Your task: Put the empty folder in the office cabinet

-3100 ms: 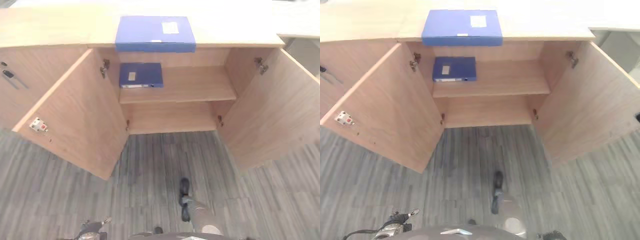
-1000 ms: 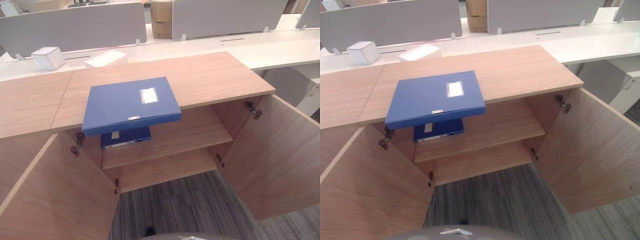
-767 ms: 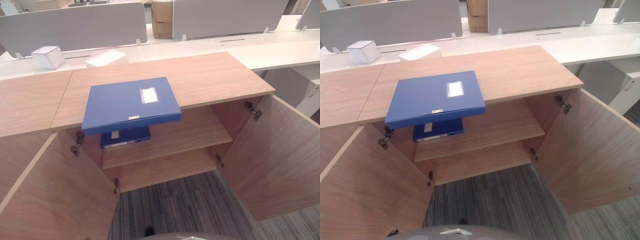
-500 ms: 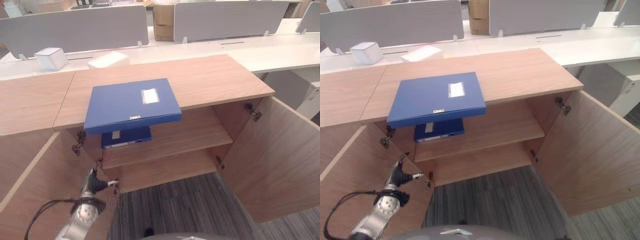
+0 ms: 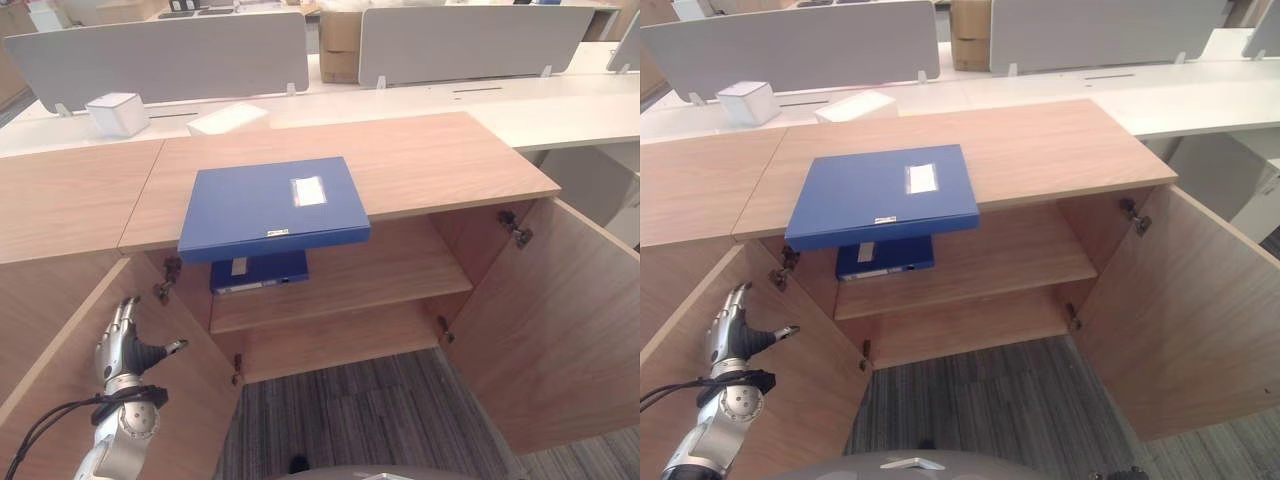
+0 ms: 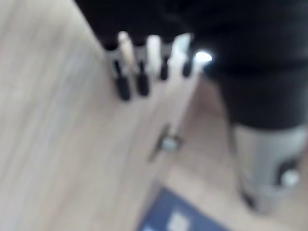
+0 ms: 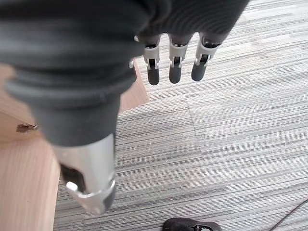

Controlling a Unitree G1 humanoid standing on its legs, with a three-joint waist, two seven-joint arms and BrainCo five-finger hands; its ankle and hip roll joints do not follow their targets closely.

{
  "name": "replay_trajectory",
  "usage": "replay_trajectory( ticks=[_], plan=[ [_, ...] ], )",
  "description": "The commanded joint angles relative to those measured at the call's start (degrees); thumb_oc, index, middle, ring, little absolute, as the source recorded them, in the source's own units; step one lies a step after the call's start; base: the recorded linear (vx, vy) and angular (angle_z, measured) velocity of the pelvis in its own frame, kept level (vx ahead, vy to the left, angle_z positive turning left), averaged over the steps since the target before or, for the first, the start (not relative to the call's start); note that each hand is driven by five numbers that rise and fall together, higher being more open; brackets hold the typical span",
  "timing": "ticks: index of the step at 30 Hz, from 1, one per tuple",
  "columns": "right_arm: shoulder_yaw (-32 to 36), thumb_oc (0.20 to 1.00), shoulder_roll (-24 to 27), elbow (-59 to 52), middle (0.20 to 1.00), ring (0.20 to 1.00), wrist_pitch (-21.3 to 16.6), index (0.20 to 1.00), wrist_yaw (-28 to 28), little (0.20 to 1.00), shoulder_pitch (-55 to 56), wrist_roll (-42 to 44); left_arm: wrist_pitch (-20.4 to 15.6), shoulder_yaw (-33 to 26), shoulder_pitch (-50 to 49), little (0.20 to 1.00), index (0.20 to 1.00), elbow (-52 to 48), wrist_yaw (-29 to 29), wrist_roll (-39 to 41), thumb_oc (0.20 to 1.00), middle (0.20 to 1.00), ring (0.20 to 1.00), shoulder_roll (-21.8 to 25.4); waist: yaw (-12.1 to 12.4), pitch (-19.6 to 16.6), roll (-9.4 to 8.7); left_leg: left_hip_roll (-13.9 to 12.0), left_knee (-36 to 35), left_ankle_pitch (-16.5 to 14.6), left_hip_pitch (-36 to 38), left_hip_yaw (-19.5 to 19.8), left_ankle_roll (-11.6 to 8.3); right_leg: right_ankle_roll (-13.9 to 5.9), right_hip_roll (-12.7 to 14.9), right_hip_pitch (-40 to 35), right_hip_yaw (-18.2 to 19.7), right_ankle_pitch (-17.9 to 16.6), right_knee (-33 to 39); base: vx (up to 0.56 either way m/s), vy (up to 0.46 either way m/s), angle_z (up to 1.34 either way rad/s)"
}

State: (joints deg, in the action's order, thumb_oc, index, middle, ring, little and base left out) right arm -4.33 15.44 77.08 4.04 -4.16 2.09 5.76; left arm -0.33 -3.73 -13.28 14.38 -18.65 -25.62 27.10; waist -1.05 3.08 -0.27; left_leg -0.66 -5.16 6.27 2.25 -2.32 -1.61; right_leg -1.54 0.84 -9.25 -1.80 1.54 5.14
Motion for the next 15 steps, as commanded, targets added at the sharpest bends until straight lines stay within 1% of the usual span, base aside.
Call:
replay_trajectory(
  ticks=[1,3,4,8,9,12,15],
  plan=[
    [-0.7,1.000,0.0,3.0,1.000,1.000,-0.3,1.000,-0.9,1.000,-1.6,0.7,-0.4,-5.6,2.8,1.000,1.000,-3.8,-4.6,-5.5,1.000,1.000,1.000,4.1,0.1,0.3,-1.64,-2.1,0.2,-6.4,2.5,-0.9,-1.69,-4.04,2.3,0.1,-2.2,0.7,-0.1,0.00,0.000,0.00],
    [-0.9,1.000,-0.2,2.8,1.000,1.000,-0.4,1.000,-1.0,1.000,-1.5,0.7,-0.2,-6.1,2.9,1.000,1.000,-5.1,-5.1,-6.9,1.000,1.000,1.000,4.9,0.1,0.3,-1.70,-2.1,0.2,-6.4,2.5,-0.9,-1.71,-4.05,2.3,0.1,-2.2,0.6,-0.1,0.00,0.000,0.00],
    [-1.3,1.000,-0.4,2.6,1.000,1.000,-0.7,1.000,-1.2,1.000,-1.5,0.7,-0.2,-6.0,3.7,1.000,1.000,-6.7,-5.8,-9.4,1.000,1.000,1.000,6.6,-0.1,0.3,-1.64,-2.1,0.2,-6.5,2.5,-1.0,-1.76,-4.11,2.3,0.0,-2.2,0.6,-0.1,0.00,0.000,0.00],
    [-2.2,1.000,-0.8,1.9,1.000,1.000,-1.1,1.000,-1.4,1.000,-1.7,0.5,-0.7,-5.2,5.7,1.000,1.000,-10.4,-5.8,-13.7,1.000,1.000,1.000,10.8,-0.3,0.3,-1.52,-2.2,0.2,-6.5,2.7,-1.3,-1.95,-4.24,2.3,0.0,-2.2,0.5,-0.1,-0.01,-0.004,-0.02],
    [-2.1,1.000,-0.9,1.9,1.000,1.000,-1.1,1.000,-1.4,1.000,-1.7,0.5,-0.7,-5.1,5.7,1.000,1.000,-10.4,-5.8,-13.7,1.000,1.000,1.000,10.8,-0.3,0.3,-1.54,-2.2,0.2,-6.5,2.7,-1.3,-1.95,-4.24,2.3,0.0,-2.2,0.5,-0.1,0.00,0.000,0.00],
    [-2.6,1.000,-0.9,1.5,1.000,1.000,-1.4,1.000,-1.3,1.000,-1.7,0.7,-1.1,-3.9,7.2,1.000,1.000,-11.9,-5.4,-15.9,1.000,1.000,1.000,13.8,-0.6,0.2,-1.35,-2.2,0.2,-6.6,2.8,-1.5,-2.04,-4.31,2.3,-0.1,-2.1,0.4,-0.1,0.00,0.000,0.00],
    [-2.7,1.000,-1.0,1.5,1.000,1.000,-1.5,1.000,-1.4,1.000,-1.8,0.7,-1.6,-2.3,8.2,1.000,1.000,-12.1,-5.3,-17.0,1.000,1.000,1.000,14.9,-0.8,0.1,-1.24,-2.3,0.2,-6.7,3.0,-1.6,-2.10,-4.38,2.3,-0.1,-2.1,0.3,-0.2,0.00,0.000,0.00]
  ],
)
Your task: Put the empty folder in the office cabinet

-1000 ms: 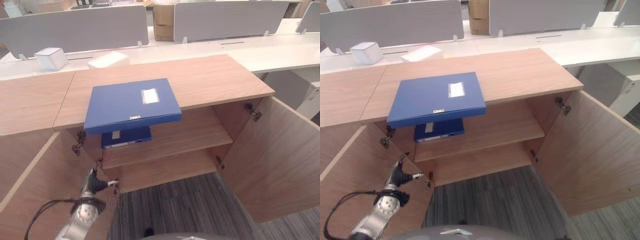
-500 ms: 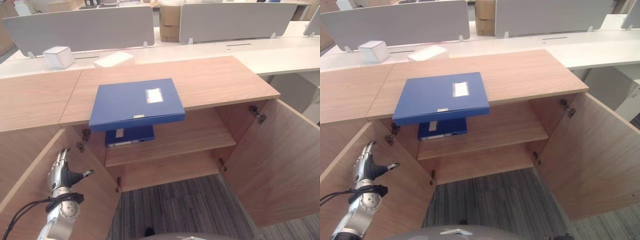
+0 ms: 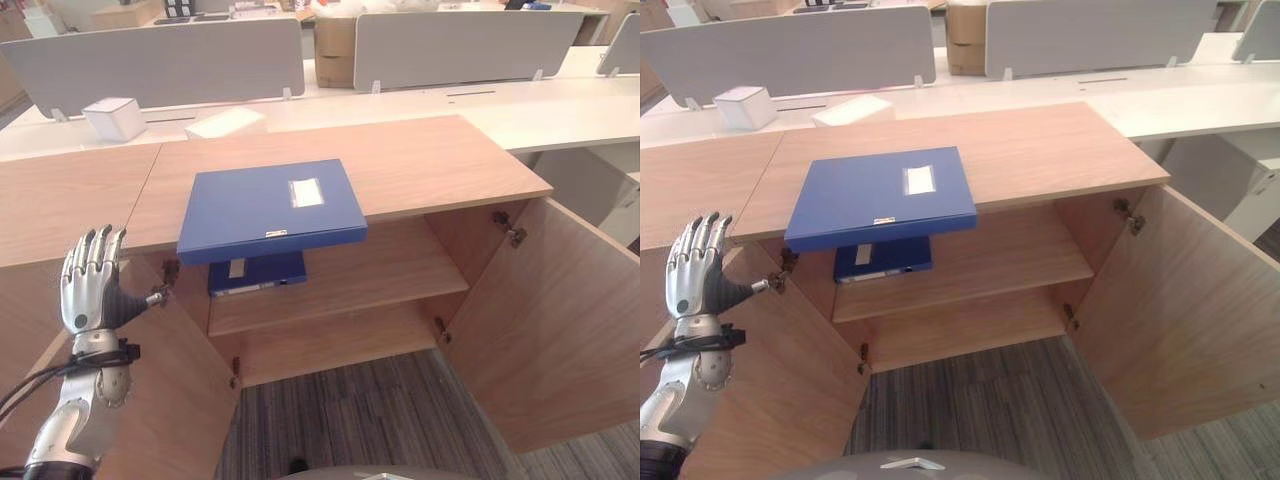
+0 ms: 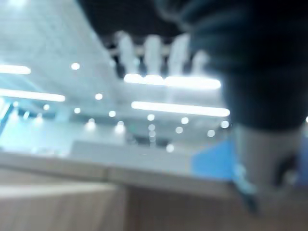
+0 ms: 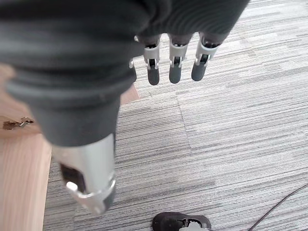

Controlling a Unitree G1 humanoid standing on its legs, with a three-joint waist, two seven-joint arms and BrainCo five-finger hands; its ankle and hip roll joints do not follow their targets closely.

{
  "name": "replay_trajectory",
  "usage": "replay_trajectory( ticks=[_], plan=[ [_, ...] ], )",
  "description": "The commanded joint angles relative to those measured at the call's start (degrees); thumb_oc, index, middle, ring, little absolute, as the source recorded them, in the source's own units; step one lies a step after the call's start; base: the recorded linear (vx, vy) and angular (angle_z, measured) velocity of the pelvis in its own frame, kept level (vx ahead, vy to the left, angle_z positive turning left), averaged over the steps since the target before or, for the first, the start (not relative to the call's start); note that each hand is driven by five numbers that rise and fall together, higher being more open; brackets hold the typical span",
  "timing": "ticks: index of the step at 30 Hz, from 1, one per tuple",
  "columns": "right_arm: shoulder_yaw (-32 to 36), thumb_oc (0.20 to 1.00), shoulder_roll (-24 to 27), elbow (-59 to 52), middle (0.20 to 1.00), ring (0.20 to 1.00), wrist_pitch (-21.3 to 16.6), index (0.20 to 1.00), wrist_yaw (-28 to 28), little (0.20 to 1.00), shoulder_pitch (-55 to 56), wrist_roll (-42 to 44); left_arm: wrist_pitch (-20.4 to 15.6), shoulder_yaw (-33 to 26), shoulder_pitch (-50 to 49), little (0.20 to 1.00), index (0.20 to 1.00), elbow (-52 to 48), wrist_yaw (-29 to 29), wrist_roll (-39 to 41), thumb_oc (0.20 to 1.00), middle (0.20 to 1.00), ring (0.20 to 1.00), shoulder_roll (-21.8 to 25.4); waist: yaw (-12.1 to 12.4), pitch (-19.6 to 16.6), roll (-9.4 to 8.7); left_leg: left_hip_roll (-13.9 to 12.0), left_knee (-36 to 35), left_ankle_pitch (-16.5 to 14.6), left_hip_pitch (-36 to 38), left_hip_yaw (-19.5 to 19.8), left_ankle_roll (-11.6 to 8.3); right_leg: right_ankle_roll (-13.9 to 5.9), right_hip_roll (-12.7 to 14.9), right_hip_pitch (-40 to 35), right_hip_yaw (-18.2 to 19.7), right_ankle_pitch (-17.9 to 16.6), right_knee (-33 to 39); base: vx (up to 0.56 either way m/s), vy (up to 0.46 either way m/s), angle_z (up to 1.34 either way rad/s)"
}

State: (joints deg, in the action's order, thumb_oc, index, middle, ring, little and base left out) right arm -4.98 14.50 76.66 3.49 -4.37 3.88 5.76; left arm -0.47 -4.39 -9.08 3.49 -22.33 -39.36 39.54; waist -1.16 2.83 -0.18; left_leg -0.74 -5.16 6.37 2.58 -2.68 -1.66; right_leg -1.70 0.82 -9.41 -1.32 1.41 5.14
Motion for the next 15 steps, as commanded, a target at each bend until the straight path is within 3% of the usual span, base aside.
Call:
replay_trajectory(
  ticks=[1,15],
  plan=[
    [-2.2,1.000,-0.1,1.9,1.000,1.000,-1.0,1.000,-1.3,1.000,-3.7,0.7,-1.6,-0.8,4.4,1.000,1.000,-1.0,-1.7,-3.7,1.000,1.000,1.000,2.6,-1.0,0.3,-1.25,-2.2,0.2,-6.8,2.7,-1.4,-2.06,-4.23,2.4,0.1,-2.5,0.4,-0.1,0.00,0.000,0.00],
    [-1.8,1.000,0.4,3.0,1.000,1.000,-0.9,1.000,-1.9,1.000,-2.5,0.1,-3.7,9.8,12.6,1.000,1.000,-2.2,0.9,-8.7,1.000,1.000,1.000,5.1,-3.1,-0.2,-0.69,-2.5,0.2,-7.1,2.8,-2.7,-2.09,-4.56,2.2,0.6,-1.3,0.2,-0.1,0.00,0.000,-0.03]
  ],
)
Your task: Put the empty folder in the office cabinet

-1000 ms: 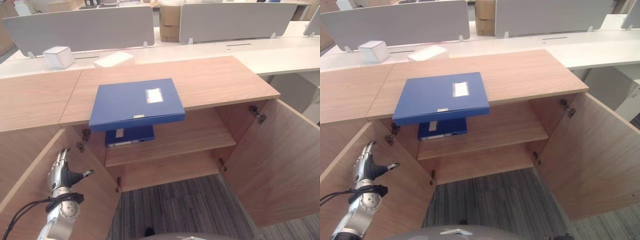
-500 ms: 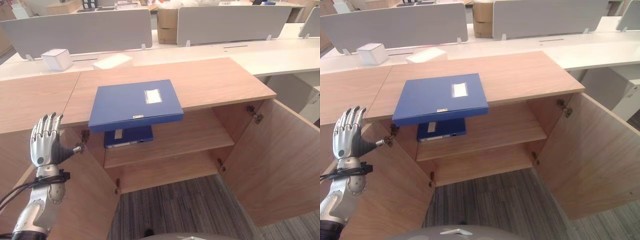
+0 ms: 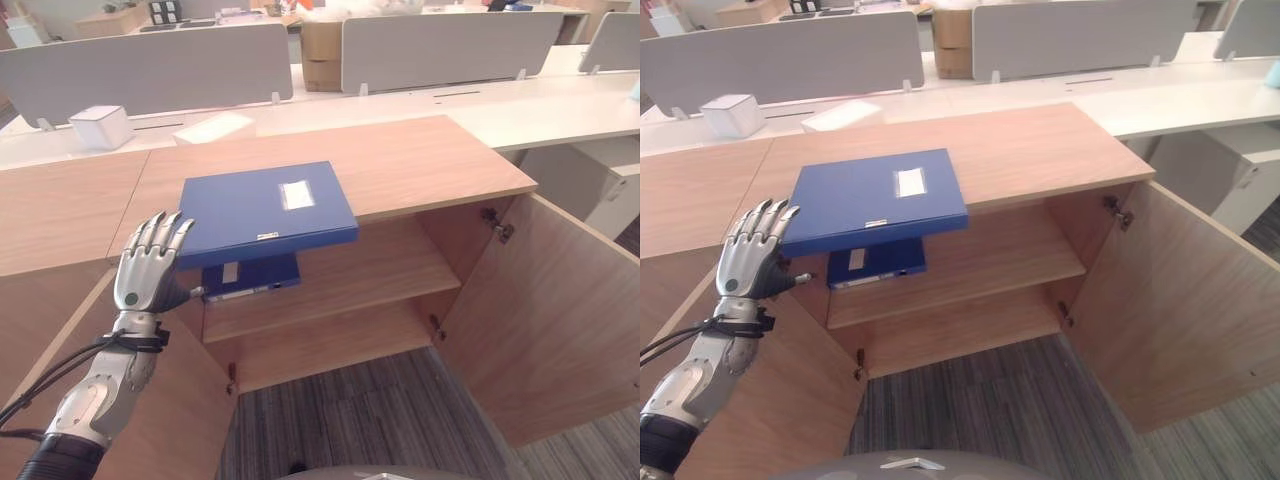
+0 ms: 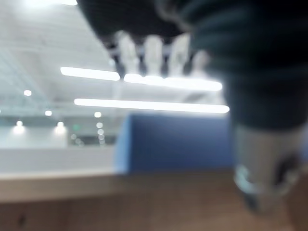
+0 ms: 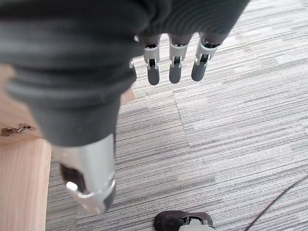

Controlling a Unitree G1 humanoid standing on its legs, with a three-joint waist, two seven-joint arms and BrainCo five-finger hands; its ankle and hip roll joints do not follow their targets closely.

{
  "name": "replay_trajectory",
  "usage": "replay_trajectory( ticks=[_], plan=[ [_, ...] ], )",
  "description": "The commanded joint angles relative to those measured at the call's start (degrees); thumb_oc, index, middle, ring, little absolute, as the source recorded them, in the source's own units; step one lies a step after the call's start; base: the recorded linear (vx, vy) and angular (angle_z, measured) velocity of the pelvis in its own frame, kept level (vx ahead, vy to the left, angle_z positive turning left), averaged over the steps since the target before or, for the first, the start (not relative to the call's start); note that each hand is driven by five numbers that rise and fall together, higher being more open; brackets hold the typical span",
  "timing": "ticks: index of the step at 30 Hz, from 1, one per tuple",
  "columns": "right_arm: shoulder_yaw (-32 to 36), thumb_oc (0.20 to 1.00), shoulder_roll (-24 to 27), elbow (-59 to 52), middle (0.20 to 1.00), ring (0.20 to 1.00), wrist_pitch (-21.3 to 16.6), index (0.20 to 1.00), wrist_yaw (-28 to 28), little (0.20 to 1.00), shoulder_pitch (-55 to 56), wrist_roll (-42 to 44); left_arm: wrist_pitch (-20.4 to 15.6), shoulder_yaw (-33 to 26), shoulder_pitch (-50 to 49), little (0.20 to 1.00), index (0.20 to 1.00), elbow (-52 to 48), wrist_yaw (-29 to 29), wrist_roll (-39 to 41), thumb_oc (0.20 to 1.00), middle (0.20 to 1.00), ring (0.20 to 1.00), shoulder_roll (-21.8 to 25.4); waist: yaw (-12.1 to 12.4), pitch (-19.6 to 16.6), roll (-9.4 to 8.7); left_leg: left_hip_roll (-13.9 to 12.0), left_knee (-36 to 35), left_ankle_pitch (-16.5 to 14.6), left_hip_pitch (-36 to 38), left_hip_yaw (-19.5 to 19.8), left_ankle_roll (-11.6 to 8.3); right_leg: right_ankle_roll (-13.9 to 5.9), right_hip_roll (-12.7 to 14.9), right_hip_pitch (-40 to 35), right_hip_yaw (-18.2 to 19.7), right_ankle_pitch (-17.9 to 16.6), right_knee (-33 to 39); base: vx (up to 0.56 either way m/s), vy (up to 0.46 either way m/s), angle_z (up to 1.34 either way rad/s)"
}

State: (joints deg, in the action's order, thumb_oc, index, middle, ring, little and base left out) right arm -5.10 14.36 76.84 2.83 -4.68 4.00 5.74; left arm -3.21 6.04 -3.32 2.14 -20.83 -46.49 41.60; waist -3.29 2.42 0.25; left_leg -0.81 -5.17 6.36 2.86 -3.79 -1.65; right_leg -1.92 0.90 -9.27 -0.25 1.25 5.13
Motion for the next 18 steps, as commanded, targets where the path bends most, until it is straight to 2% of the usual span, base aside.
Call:
replay_trajectory(
  ticks=[1,6,8,13,18],
  plan=[
    [-1.6,1.000,0.6,2.9,1.000,1.000,-0.3,1.000,-1.6,1.000,-2.6,0.1,-1.1,0.1,7.3,1.000,1.000,-0.8,-0.3,-1.7,1.000,1.000,1.000,3.0,-1.1,0.1,-1.09,-2.4,0.2,-7.2,2.6,-1.7,-2.11,-4.38,2.2,0.5,-2.3,0.4,-0.1,0.01,-0.008,-0.08],
    [-1.6,1.000,1.0,3.3,1.000,1.000,-0.1,1.000,-1.8,1.000,-2.5,0.3,-1.4,5.5,12.3,1.000,1.000,1.1,0.3,-3.3,1.000,1.000,1.000,3.1,-2.1,-0.1,-1.01,-2.5,0.2,-7.3,2.7,-2.2,-2.05,-4.45,2.1,0.6,-1.9,0.3,-0.1,0.01,-0.002,-0.05],
    [-1.5,1.000,1.0,3.3,1.000,1.000,-0.1,1.000,-1.8,1.000,-2.5,0.3,-1.4,5.7,12.5,1.000,1.000,1.2,0.3,-3.3,1.000,1.000,1.000,3.1,-2.0,-0.1,-1.01,-2.5,0.2,-7.3,2.7,-2.2,-2.05,-4.46,2.1,0.6,-1.9,0.3,-0.1,0.00,0.000,0.00],
    [-1.8,1.000,1.7,3.7,1.000,1.000,-0.1,1.000,-2.5,1.000,-2.9,0.8,-0.3,12.8,20.0,1.000,1.000,6.8,0.2,-5.8,1.000,1.000,1.000,2.0,-3.3,-0.2,-0.89,-2.5,0.2,-7.4,2.5,-2.5,-2.03,-4.68,2.3,1.0,-1.7,0.1,-0.1,0.00,0.000,0.00],
    [-0.8,1.000,2.1,3.5,1.000,1.000,-0.2,1.000,-3.1,1.000,-2.6,1.5,0.6,16.6,24.5,1.000,1.000,10.2,0.0,-7.1,1.000,1.000,1.000,1.2,-3.7,0.0,-0.83,-2.4,0.2,-7.4,2.2,-2.7,-2.00,-4.89,2.3,1.5,-1.5,-0.1,-0.1,0.00,0.001,-0.02]
  ],
)
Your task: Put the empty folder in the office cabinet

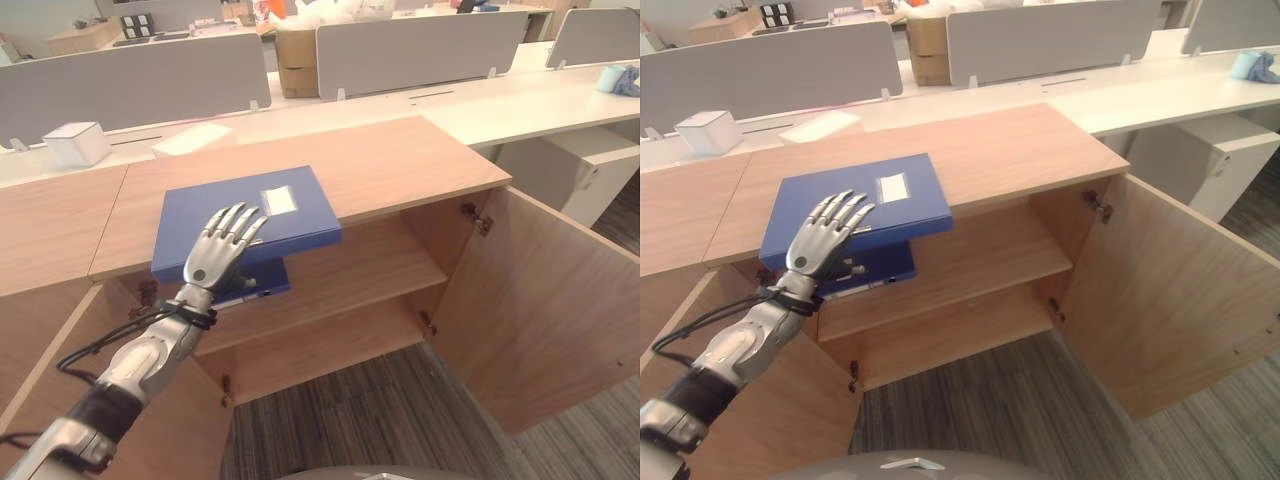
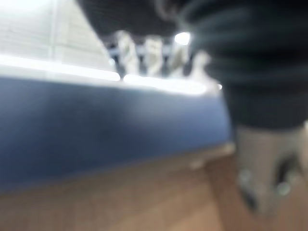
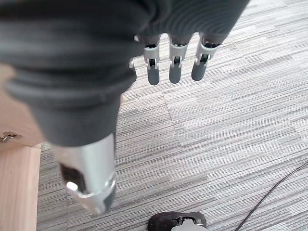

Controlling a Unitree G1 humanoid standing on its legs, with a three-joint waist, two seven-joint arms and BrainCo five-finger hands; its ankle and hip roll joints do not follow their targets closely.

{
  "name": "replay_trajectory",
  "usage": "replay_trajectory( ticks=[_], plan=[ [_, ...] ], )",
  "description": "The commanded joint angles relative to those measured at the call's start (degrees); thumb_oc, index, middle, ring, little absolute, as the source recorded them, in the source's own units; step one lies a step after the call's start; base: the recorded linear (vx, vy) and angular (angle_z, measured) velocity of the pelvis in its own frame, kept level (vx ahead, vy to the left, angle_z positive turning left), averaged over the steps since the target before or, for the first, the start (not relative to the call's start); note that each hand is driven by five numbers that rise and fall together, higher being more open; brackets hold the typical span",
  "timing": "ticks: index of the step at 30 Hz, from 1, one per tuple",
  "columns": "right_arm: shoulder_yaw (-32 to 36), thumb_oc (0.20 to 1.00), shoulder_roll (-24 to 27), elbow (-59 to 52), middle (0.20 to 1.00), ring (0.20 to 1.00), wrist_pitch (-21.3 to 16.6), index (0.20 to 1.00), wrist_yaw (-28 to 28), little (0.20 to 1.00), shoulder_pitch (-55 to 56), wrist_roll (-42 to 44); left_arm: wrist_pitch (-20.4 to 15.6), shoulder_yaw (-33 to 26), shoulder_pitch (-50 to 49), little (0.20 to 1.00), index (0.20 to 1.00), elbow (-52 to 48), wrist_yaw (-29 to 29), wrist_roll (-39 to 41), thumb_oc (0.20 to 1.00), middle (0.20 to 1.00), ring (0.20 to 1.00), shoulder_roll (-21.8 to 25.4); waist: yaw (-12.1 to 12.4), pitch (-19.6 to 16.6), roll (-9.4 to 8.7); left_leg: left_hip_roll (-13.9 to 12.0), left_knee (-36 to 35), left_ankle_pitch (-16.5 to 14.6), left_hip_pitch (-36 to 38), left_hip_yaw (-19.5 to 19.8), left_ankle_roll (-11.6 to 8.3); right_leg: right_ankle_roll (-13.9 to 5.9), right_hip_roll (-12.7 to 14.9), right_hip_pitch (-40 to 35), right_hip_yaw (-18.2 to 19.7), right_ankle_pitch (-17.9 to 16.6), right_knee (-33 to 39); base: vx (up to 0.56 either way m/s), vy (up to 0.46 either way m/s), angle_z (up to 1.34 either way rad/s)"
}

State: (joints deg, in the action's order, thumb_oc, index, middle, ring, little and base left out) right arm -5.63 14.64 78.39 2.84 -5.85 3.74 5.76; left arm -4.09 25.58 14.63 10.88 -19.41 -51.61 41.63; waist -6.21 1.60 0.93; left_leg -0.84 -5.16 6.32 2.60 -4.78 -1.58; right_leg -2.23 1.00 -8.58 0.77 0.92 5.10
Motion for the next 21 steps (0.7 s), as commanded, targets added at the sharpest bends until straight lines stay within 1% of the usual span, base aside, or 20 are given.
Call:
replay_trajectory(
  ticks=[1,9,15,21],
  plan=[
    [0.0,1.000,1.8,2.0,1.000,1.000,-0.2,1.000,-2.1,1.000,-2.2,1.7,1.6,-2.5,7.0,1.000,1.000,1.7,-1.5,-2.1,1.000,1.000,1.000,1.1,-0.8,0.8,-1.53,-2.4,0.2,-7.4,2.4,-1.8,-2.06,-4.61,2.2,0.9,-2.4,0.2,-0.1,0.01,0.004,-0.07],
    [1.0,1.000,1.9,2.9,1.000,1.000,0.0,1.000,-2.5,1.000,-1.6,2.1,2.2,-1.0,8.5,1.000,1.000,4.0,-1.4,-3.0,1.000,1.000,1.000,1.0,-1.1,1.1,-1.91,-2.5,0.2,-7.6,1.8,-2.4,-2.09,-4.86,2.2,1.8,-1.9,0.0,-0.1,0.00,0.001,-0.05],
    [1.3,1.000,1.9,3.2,1.000,1.000,0.1,1.000,-2.6,1.000,-1.7,2.6,2.7,-1.2,8.4,1.000,1.000,5.2,-1.6,-3.0,1.000,1.000,1.000,0.7,-0.9,1.3,-2.26,-2.6,0.2,-7.4,1.3,-2.3,-2.09,-4.90,2.1,2.4,-1.8,-0.2,-0.1,0.00,0.000,0.00],
    [1.5,1.000,2.0,2.7,1.000,1.000,-0.1,1.000,-3.3,1.000,-2.3,3.5,4.2,-2.1,8.0,1.000,1.000,8.1,-2.4,-2.2,1.000,1.000,1.000,-0.5,-0.7,1.3,-2.67,-2.7,0.2,-7.4,1.1,-2.3,-2.19,-4.93,2.0,2.6,-1.9,-0.3,-0.1,0.00,0.000,0.00]
  ],
)
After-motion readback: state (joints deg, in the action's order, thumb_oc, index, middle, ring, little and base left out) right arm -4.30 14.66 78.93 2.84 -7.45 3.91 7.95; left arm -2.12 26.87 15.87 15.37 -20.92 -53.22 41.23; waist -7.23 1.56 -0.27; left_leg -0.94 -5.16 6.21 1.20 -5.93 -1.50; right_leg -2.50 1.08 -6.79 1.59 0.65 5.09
